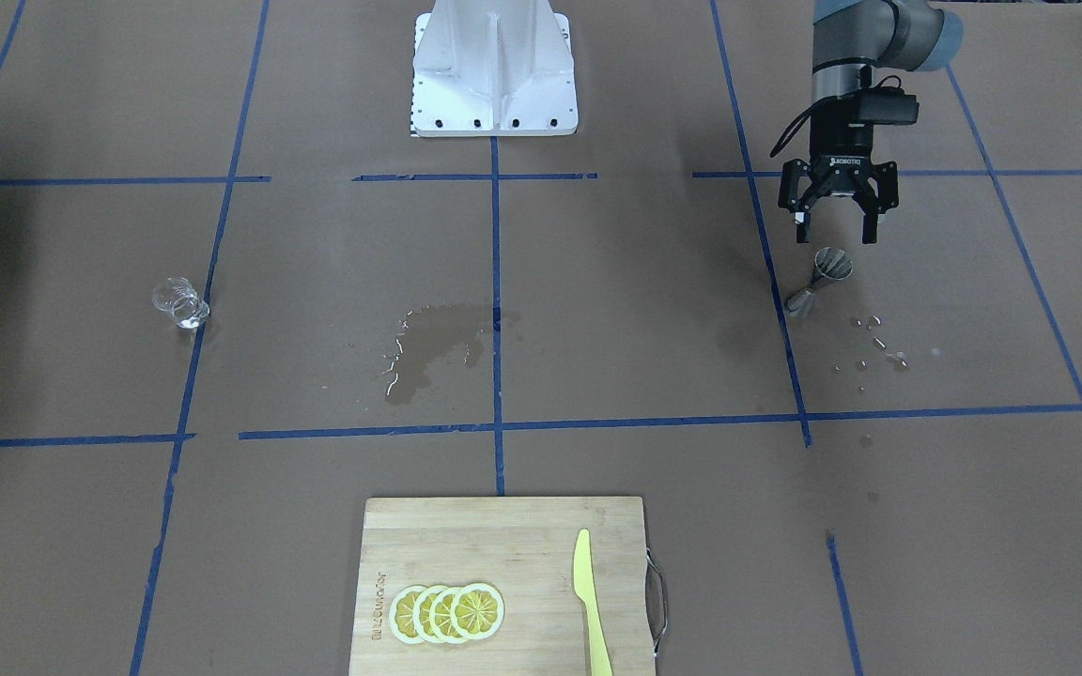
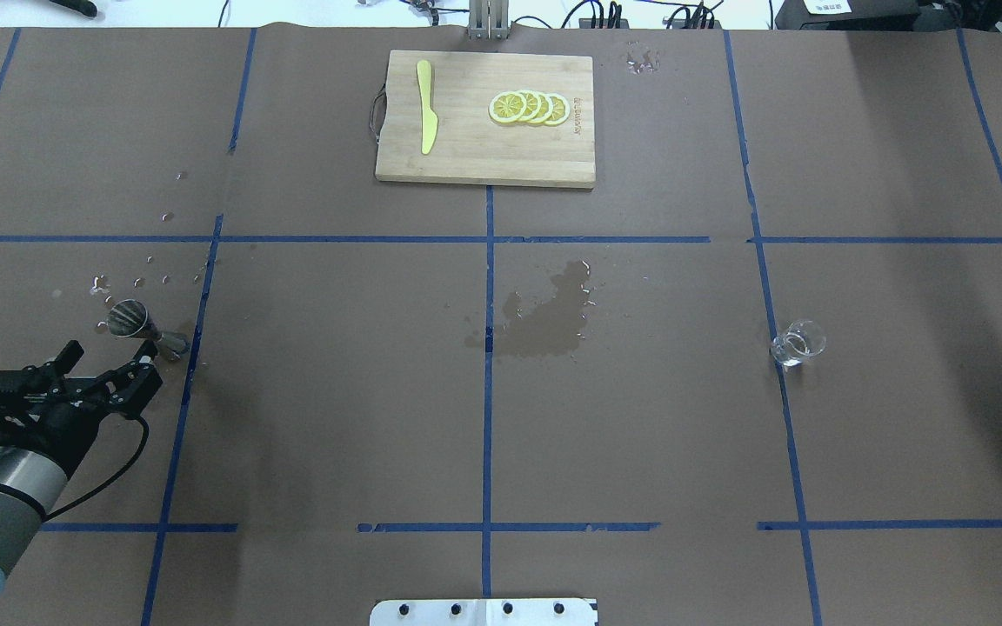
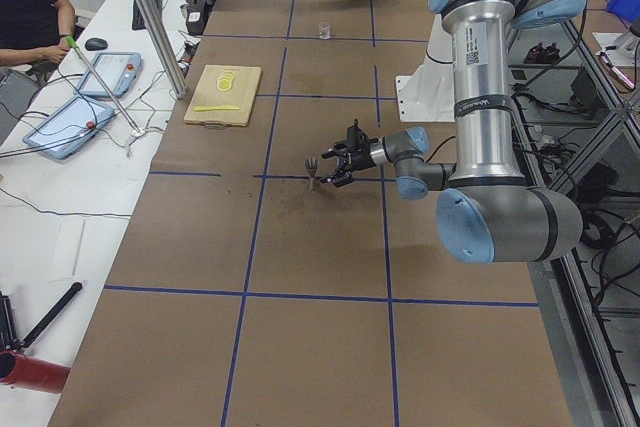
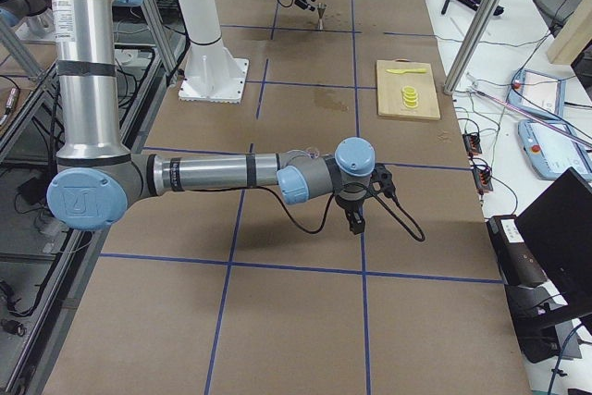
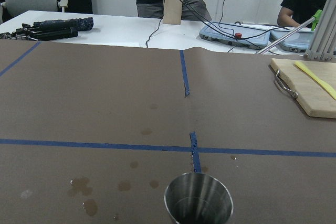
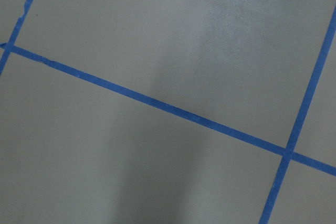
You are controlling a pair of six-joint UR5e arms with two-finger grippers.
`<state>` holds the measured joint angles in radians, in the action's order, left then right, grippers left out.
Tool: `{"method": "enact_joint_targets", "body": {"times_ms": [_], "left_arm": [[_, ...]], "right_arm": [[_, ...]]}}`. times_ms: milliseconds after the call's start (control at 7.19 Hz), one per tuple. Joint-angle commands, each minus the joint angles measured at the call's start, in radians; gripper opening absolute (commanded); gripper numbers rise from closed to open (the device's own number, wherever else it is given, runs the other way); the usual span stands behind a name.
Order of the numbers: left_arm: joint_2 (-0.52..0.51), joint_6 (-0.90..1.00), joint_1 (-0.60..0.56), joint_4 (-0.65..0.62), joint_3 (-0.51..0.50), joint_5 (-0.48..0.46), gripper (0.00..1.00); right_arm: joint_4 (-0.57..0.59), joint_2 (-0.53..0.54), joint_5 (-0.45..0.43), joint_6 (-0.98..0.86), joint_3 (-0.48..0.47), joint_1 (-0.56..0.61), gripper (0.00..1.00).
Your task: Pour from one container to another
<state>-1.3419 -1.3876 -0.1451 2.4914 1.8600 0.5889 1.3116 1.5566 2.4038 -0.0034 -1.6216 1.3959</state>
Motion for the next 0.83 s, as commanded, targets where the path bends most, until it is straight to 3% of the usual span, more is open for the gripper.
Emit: {"method": "enact_joint_targets", "body": {"times_ms": [0,695], "left_arm": [[-0.069,0.006,0.004,0.0,-0.074,-0.044,0.97],[-0.138,0.013,0.004,0.0,-0.183,-0.057,0.84]], "right_arm": [[0.0,-0.001,0.0,-0.001,-0.004,0.0,1.0],[0.0,-0.006,-0.003,0.0,0.0,0.0,1.0]]}}
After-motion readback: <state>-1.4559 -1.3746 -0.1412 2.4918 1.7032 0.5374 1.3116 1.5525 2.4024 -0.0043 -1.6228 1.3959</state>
